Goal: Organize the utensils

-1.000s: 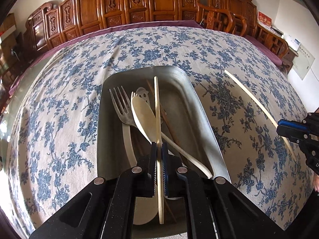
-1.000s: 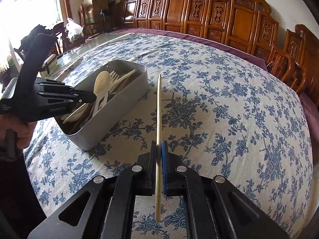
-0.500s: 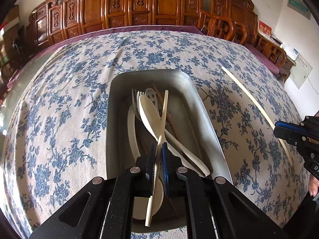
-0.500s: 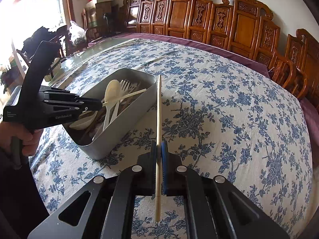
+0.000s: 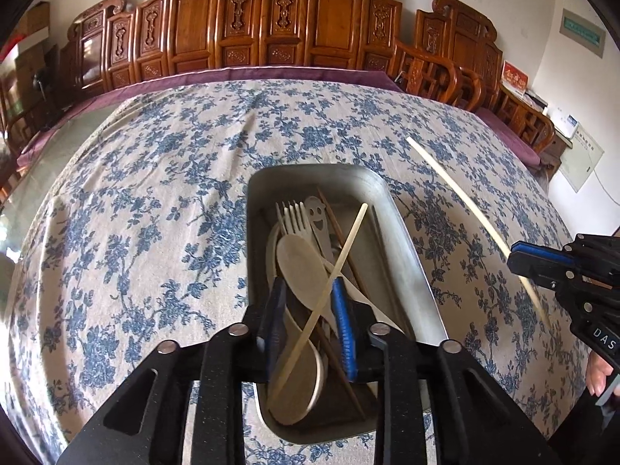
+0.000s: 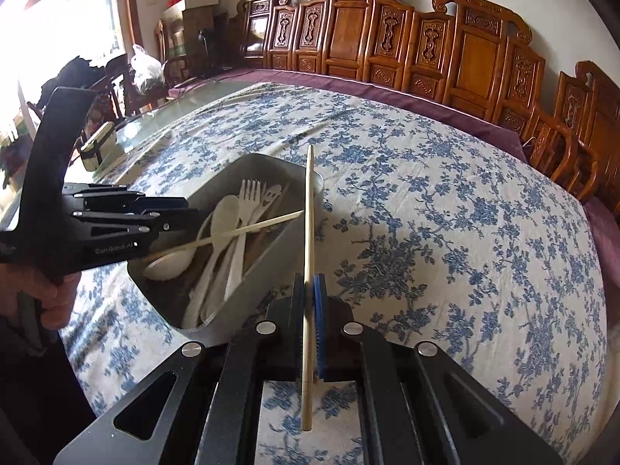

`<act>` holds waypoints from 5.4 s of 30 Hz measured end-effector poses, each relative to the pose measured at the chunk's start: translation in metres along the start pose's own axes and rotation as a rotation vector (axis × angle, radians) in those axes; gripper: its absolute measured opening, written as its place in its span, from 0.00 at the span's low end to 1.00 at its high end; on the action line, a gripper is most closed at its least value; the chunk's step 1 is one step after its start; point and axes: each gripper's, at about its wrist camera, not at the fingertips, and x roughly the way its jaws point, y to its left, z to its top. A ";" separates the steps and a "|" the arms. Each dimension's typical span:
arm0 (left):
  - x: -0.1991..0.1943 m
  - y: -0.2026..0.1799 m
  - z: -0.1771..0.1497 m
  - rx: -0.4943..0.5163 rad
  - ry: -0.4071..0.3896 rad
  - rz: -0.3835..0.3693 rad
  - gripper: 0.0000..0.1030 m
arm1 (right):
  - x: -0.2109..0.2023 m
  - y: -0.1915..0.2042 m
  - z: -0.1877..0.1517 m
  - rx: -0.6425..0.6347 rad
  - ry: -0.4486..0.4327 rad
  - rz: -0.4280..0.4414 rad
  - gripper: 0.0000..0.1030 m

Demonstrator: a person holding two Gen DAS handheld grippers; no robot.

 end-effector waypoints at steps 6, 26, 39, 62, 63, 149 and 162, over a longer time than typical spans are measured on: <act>-0.011 0.020 0.005 -0.034 -0.034 0.025 0.41 | 0.013 0.021 0.017 0.031 -0.007 0.032 0.06; -0.014 0.075 0.014 -0.133 -0.058 0.119 0.84 | 0.065 0.059 0.037 0.145 -0.002 0.083 0.06; -0.015 0.078 0.013 -0.147 -0.056 0.118 0.84 | 0.089 0.056 0.023 0.197 0.052 -0.003 0.06; -0.014 0.077 0.013 -0.142 -0.052 0.122 0.84 | 0.071 0.068 0.031 0.149 -0.034 0.070 0.30; -0.015 0.077 0.013 -0.142 -0.053 0.123 0.84 | 0.066 0.066 0.030 0.144 -0.044 0.064 0.31; -0.301 -0.109 -0.045 0.024 -0.420 0.119 0.92 | -0.305 0.062 -0.058 0.226 -0.497 -0.321 0.97; -0.300 -0.107 -0.048 0.019 -0.417 0.110 0.92 | -0.300 0.060 -0.060 0.232 -0.489 -0.326 0.97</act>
